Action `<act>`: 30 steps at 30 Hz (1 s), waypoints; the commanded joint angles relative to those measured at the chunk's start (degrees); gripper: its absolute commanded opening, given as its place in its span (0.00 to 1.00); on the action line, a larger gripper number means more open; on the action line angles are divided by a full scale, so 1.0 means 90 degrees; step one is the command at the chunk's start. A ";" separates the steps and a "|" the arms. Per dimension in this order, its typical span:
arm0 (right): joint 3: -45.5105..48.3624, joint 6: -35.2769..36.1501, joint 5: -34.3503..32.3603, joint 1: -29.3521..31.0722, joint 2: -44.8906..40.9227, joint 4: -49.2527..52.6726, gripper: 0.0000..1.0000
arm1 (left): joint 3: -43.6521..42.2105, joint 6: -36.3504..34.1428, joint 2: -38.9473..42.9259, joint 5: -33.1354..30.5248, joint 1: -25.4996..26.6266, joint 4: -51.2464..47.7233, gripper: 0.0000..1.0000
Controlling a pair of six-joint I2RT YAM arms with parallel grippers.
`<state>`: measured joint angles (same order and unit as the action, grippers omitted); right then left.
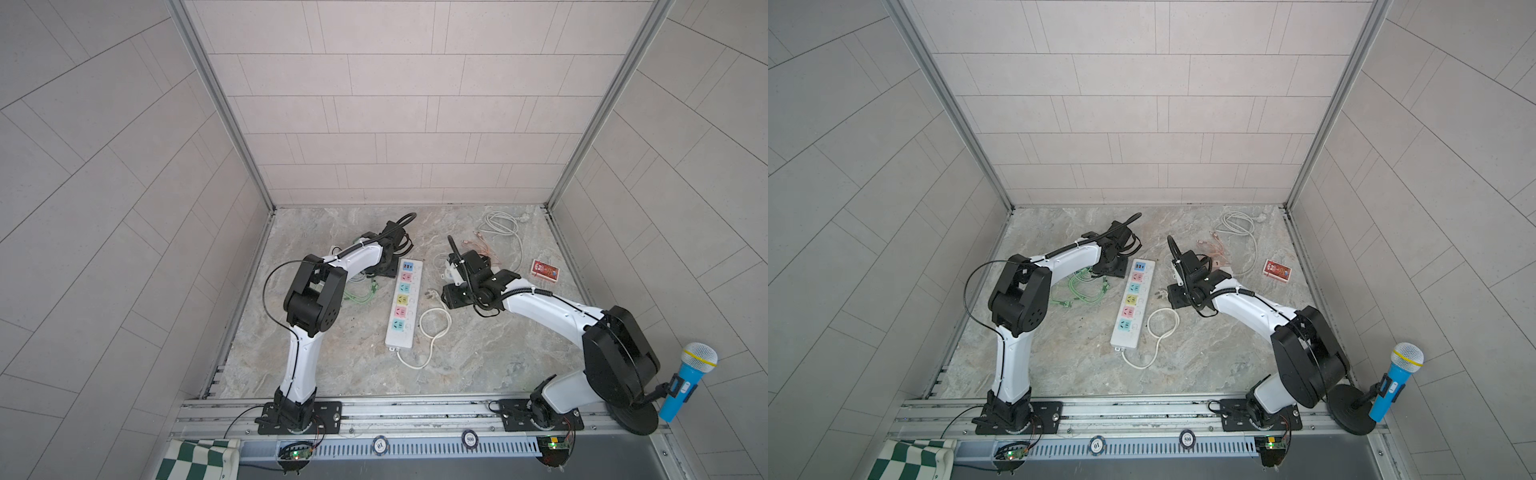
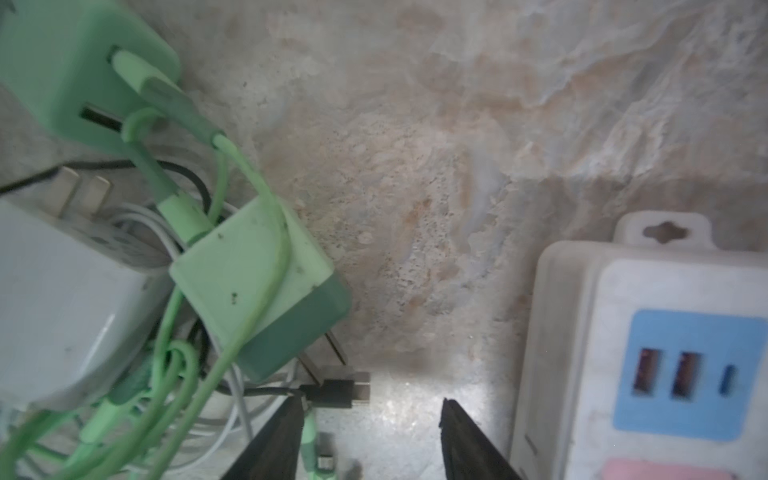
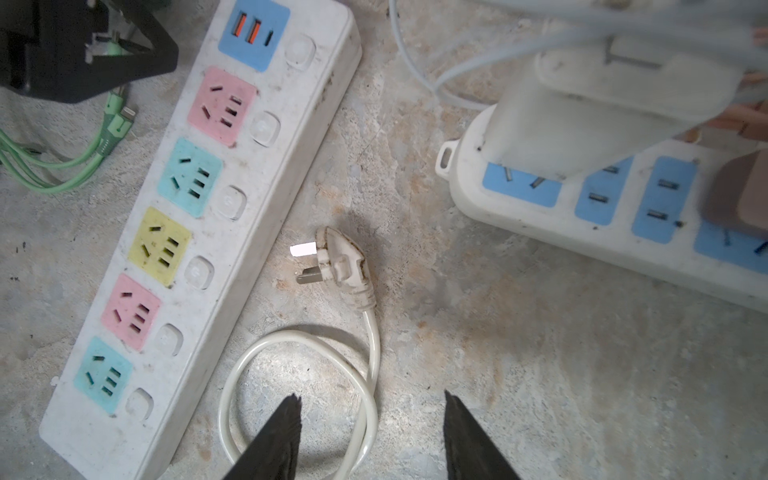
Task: Insert the plug
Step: 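Release the strip and move the left gripper over the green chargers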
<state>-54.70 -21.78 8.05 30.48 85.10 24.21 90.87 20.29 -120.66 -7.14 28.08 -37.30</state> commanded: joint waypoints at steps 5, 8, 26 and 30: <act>0.0033 0.0076 -0.0075 0.0029 -0.0159 0.0045 0.55 | 0.0275 0.0285 0.0080 -0.0545 -0.0139 -0.0259 0.70; 0.0042 0.0085 -0.0065 0.0026 -0.0193 0.0034 0.55 | 0.0525 0.0284 -0.0117 -0.0550 -0.0158 -0.0332 0.70; 0.0066 0.0145 -0.0026 0.0026 -0.0159 -0.0033 0.55 | 0.1143 0.0362 -0.0597 -0.0485 -0.0280 -0.0630 0.69; 0.0081 0.0159 -0.0003 0.0025 -0.0131 -0.0071 0.55 | 0.0416 0.0404 0.0062 -0.0405 -0.0249 -0.0188 0.69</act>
<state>-54.68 -21.17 8.16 30.48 85.06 23.75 97.58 22.94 -124.60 -11.27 25.82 -39.18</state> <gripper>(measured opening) 0.548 0.690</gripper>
